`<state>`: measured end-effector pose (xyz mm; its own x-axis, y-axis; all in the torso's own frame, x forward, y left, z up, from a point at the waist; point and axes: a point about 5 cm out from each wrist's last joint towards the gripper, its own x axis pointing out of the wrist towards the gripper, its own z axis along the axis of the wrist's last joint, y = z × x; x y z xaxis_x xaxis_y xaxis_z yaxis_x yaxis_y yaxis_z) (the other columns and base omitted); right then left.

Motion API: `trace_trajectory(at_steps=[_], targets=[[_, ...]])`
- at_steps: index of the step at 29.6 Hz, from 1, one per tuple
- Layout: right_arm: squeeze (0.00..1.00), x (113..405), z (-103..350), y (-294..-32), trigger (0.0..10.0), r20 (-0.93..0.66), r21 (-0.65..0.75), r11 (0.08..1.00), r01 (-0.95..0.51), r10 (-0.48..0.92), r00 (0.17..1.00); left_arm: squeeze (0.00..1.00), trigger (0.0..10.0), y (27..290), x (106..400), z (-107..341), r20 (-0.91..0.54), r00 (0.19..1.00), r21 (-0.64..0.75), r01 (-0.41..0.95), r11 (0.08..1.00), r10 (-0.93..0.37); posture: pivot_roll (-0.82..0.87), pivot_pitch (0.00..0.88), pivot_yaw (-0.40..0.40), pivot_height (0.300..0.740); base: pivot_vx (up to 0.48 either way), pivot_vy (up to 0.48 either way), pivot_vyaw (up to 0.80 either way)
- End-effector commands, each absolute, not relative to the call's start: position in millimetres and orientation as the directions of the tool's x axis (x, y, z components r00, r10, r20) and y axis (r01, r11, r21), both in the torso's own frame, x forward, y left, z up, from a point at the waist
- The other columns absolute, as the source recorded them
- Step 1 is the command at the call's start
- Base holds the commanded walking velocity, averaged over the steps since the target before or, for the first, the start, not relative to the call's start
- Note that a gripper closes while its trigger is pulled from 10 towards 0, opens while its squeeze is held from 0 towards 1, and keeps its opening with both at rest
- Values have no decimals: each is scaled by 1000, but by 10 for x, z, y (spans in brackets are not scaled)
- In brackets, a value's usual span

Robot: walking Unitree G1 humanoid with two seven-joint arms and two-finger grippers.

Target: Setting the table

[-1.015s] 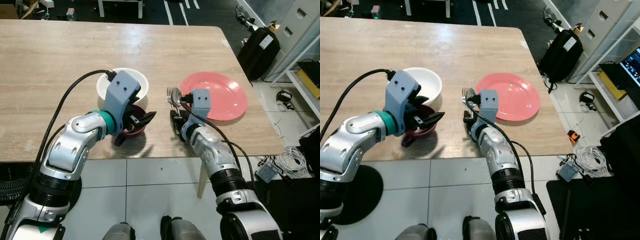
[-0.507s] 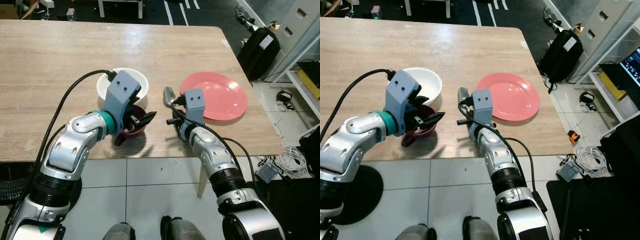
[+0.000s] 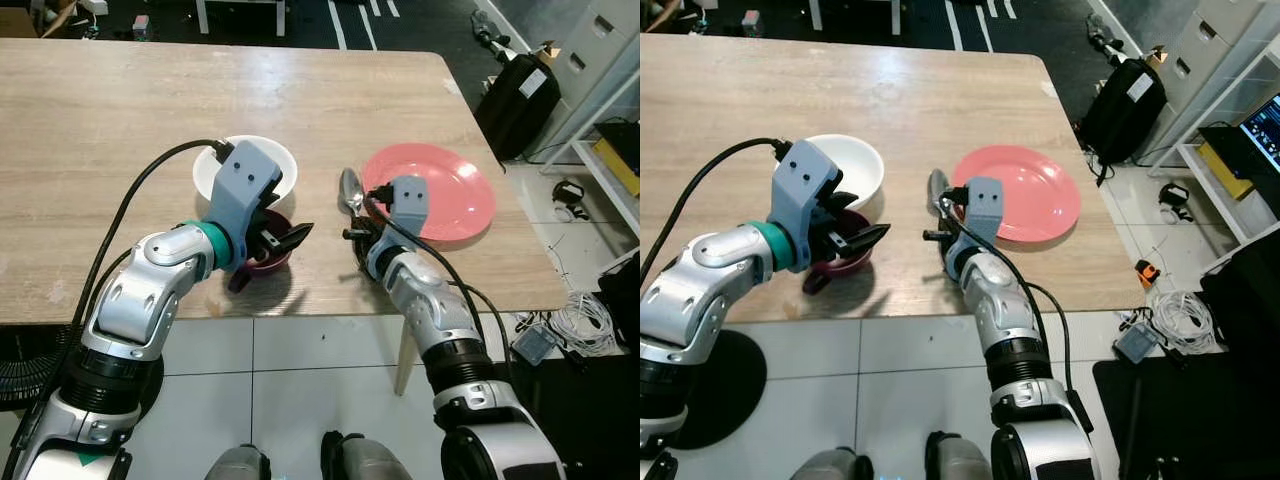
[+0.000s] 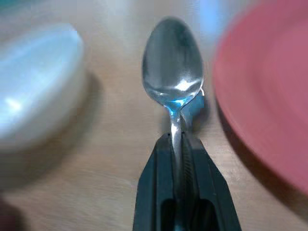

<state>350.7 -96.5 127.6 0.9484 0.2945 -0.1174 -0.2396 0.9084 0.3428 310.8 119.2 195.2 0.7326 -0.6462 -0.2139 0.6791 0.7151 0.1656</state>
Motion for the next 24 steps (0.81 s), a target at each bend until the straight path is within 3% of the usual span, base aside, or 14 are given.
trace_trajectory(at_steps=[1, 7, 11, 13, 16, 19, 24], targets=[[0, 3458, 1619, -1018, 10000, 96, 391, 859, -331, 320, 943, 0, 10000, 1190, 3095, 1939, -215, 732, 152, 679, 718, -647, 86, 44, -7, 740, 0, 0, 0], [0, 3252, 2042, -1254, 10000, 314, 273, 895, -352, 263, 912, 0, 10000, 1190, 3054, 1992, -165, 756, 130, 653, 746, -633, 80, 58, -6, 740, 0, 0, 0], [0, 3182, 2084, -1464, 10000, 297, 145, 968, -206, 156, 942, 0, 10000, 1179, 3004, 2046, -119, 774, 91, 632, 769, -622, 76, 65, -8, 740, 0, 0, 0], [0, 3117, 1997, -1761, 10000, 230, 66, 998, -23, 7, 973, 0, 10000, 1185, 2960, 2091, -77, 796, 74, 605, 793, -601, 72, 68, -7, 740, 0, 0, 0], [0, 3117, 1997, -1761, 10000, 230, 66, 998, -23, 7, 973, 0, 10000, 1185, 2960, 2091, -77, 796, 74, 605, 793, -601, 72, 68, -7, 740, 0, 0, 0], [0, 2869, 1767, -2121, 10000, 140, -73, 987, 143, -132, 981, 0, 10000, 1265, 2889, 2165, -36, 827, 137, 561, 817, -562, 61, 72, 5, 740, 0, 0, 0], [0, 2798, 1690, -2179, 10000, 113, -95, 982, 163, -152, 982, 0, 10000, 1284, 2863, 2168, -43, 827, 177, 558, 811, -560, 62, 70, 8, 740, 0, 0, 0]])
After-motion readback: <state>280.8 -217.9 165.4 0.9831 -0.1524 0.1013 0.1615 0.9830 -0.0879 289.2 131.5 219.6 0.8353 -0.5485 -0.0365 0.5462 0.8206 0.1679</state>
